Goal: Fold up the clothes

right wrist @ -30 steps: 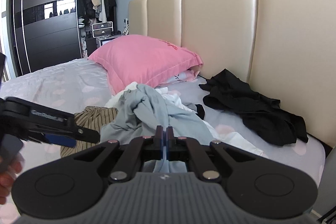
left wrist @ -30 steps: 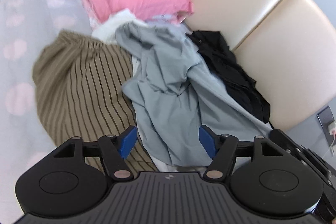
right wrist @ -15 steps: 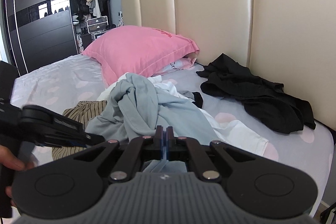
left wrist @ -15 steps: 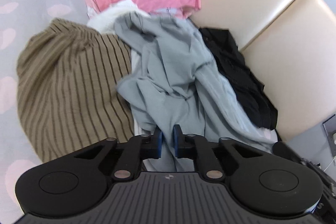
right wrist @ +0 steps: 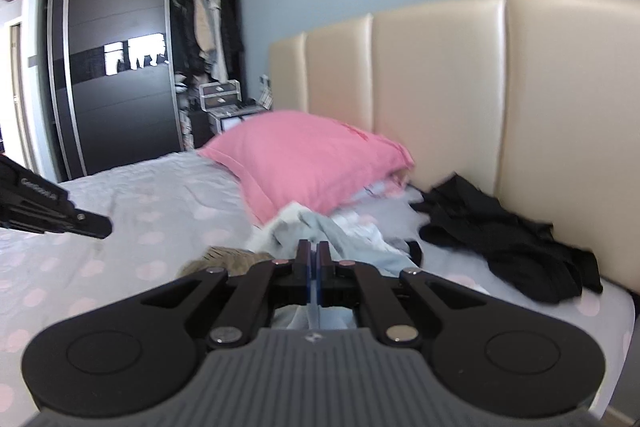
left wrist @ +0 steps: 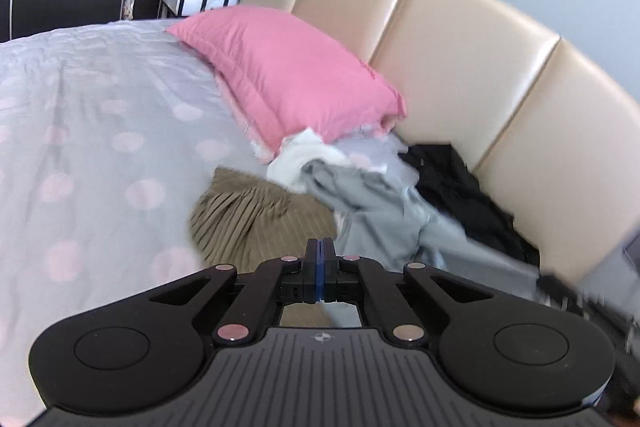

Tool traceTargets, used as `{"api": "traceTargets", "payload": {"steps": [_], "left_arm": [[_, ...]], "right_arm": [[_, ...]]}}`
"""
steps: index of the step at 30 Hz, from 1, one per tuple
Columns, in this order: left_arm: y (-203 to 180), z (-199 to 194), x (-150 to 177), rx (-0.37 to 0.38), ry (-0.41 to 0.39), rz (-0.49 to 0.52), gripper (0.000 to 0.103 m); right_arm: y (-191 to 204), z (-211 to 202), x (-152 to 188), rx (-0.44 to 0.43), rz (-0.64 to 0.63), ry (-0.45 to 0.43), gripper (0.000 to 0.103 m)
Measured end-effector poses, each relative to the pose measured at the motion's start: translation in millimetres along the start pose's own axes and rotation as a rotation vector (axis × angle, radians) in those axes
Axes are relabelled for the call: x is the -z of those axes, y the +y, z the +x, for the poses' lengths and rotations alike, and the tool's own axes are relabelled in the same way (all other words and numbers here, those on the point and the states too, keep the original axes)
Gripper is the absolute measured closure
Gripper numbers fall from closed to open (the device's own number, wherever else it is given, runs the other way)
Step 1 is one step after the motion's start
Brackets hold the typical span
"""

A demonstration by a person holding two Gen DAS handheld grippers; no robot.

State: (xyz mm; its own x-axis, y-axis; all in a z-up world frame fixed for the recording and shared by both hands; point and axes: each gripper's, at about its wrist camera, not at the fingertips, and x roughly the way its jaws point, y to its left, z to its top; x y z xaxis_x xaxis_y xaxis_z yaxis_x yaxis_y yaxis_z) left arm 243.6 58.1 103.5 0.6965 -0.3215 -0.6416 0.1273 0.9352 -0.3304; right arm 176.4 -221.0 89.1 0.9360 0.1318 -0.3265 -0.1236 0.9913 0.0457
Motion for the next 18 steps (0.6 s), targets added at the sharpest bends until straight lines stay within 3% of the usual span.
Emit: {"api": "traceTargets", "payload": {"steps": [5,6,8,11,14,18], "left_arm": [[7,-22,11,0.044,0.056,-0.011,0.101],[6,-21,14,0.052,0.065,-0.008,0.098],[4,-15,21,0.076,0.090,-0.005,0.075],[-1,1,31,0.108,0.124,0.011,0.056],[-7,26,38,0.124,0.158,0.026,0.052],[-18,69,47,0.136,0.212,0.046,0.046]], "right_arm": [[13,-14,-15,0.029,-0.039,0.009,0.101],[8,-14,-14,0.061,-0.040,0.016,0.101],[-4,-15,-12,0.134,-0.039,0.028,0.101],[-37,-19,-4,0.246,-0.012,0.046,0.101],[-73,-13,10,0.347,0.014,0.102,0.101],[-100,7,29,0.300,0.068,0.192,0.095]]}}
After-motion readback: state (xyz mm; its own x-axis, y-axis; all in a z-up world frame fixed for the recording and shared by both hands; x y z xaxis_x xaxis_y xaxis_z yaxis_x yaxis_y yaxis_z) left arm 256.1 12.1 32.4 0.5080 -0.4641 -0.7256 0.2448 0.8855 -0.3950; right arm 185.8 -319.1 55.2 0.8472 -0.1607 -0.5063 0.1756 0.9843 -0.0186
